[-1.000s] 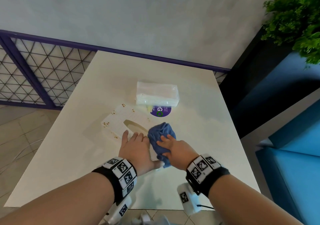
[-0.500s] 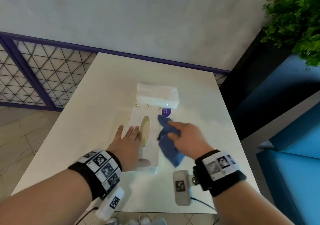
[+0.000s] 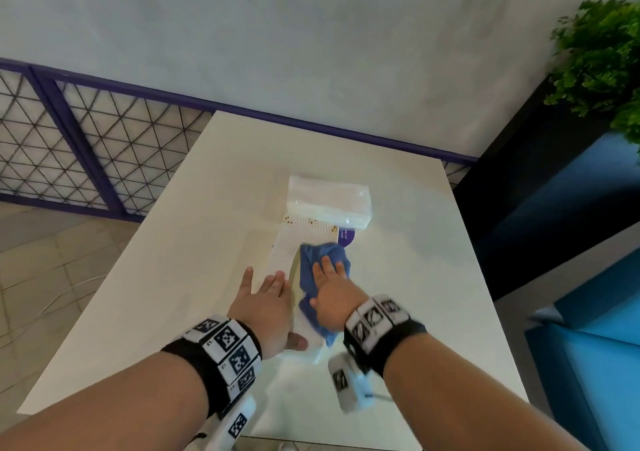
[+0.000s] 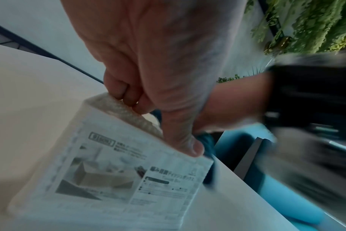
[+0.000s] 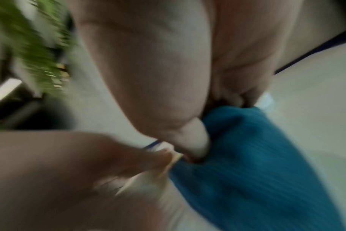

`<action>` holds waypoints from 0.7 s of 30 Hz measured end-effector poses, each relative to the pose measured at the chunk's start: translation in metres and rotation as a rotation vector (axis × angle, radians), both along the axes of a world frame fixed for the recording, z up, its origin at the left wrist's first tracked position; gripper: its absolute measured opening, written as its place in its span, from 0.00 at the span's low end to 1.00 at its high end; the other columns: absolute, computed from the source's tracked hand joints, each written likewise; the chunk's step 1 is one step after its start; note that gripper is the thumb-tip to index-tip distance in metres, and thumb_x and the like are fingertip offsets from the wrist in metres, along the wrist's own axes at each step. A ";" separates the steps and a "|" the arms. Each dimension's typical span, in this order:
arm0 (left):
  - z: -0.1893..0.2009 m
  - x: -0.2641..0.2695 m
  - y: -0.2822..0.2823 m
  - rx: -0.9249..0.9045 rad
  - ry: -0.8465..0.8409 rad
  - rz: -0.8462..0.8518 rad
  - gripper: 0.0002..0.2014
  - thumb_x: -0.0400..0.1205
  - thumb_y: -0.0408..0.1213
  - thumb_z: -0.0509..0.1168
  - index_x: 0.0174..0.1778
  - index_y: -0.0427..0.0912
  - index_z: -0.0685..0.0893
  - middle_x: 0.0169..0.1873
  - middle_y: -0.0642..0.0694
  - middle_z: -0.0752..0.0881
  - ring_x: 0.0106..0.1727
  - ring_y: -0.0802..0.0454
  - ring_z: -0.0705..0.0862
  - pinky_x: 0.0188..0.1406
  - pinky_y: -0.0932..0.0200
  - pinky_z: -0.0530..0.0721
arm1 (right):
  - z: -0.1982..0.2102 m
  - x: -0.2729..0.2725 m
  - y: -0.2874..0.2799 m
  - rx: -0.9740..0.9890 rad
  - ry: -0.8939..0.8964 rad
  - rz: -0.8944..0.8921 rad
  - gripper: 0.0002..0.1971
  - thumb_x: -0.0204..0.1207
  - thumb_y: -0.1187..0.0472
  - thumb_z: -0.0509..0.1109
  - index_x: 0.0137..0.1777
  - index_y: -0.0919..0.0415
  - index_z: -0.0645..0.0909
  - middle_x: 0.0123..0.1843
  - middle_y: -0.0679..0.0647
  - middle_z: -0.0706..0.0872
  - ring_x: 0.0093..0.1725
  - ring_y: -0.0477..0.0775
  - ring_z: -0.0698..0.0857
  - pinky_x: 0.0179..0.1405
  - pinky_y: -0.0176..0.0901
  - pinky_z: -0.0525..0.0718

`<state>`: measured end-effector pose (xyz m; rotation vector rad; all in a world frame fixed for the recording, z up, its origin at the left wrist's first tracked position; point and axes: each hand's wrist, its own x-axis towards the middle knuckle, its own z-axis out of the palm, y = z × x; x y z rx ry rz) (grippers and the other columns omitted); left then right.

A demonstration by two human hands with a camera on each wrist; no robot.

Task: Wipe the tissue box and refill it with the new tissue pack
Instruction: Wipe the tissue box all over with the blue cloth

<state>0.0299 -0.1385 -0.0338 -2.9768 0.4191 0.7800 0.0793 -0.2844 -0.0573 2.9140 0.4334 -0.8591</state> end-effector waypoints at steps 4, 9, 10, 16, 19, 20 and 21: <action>0.002 -0.002 0.001 -0.051 -0.012 -0.016 0.57 0.73 0.75 0.53 0.83 0.37 0.38 0.85 0.38 0.44 0.86 0.46 0.45 0.78 0.34 0.32 | 0.015 -0.055 -0.001 -0.013 0.108 0.023 0.39 0.84 0.52 0.59 0.84 0.62 0.37 0.86 0.57 0.36 0.85 0.64 0.38 0.83 0.59 0.51; 0.008 0.001 0.000 -0.016 0.033 -0.002 0.54 0.75 0.72 0.56 0.84 0.38 0.41 0.85 0.41 0.43 0.86 0.47 0.44 0.80 0.35 0.32 | 0.033 0.016 -0.004 0.050 0.048 -0.092 0.36 0.85 0.50 0.54 0.84 0.57 0.36 0.86 0.54 0.35 0.85 0.63 0.38 0.83 0.61 0.52; 0.009 0.002 0.000 -0.021 0.041 0.004 0.54 0.75 0.72 0.56 0.84 0.38 0.41 0.85 0.41 0.43 0.86 0.47 0.44 0.80 0.34 0.32 | 0.034 0.031 -0.002 0.040 0.046 -0.108 0.36 0.85 0.50 0.54 0.84 0.58 0.36 0.86 0.54 0.35 0.85 0.64 0.38 0.84 0.61 0.50; 0.006 -0.001 0.003 -0.033 0.041 -0.002 0.54 0.75 0.73 0.54 0.84 0.39 0.39 0.85 0.42 0.42 0.86 0.48 0.43 0.80 0.34 0.32 | 0.041 0.010 0.003 -0.110 -0.011 0.107 0.30 0.87 0.54 0.50 0.84 0.64 0.45 0.87 0.56 0.41 0.85 0.64 0.40 0.83 0.56 0.44; 0.003 0.000 0.004 -0.035 0.009 -0.041 0.54 0.74 0.74 0.53 0.84 0.40 0.42 0.85 0.40 0.46 0.86 0.47 0.45 0.79 0.33 0.33 | 0.052 -0.036 -0.001 -0.009 0.052 0.189 0.31 0.85 0.56 0.56 0.85 0.58 0.49 0.87 0.55 0.51 0.85 0.63 0.52 0.79 0.53 0.58; 0.003 0.000 0.005 -0.032 0.000 -0.065 0.54 0.73 0.75 0.53 0.84 0.40 0.44 0.85 0.40 0.47 0.86 0.47 0.46 0.78 0.33 0.33 | 0.054 -0.046 -0.004 0.036 0.080 0.195 0.31 0.84 0.57 0.59 0.84 0.56 0.53 0.85 0.55 0.58 0.83 0.62 0.59 0.76 0.51 0.64; 0.004 0.000 0.006 -0.025 -0.005 -0.095 0.55 0.72 0.75 0.54 0.84 0.40 0.46 0.85 0.40 0.48 0.86 0.47 0.47 0.78 0.33 0.32 | 0.054 -0.051 -0.010 0.105 0.087 0.185 0.28 0.82 0.58 0.61 0.82 0.55 0.62 0.81 0.57 0.67 0.79 0.61 0.68 0.72 0.48 0.68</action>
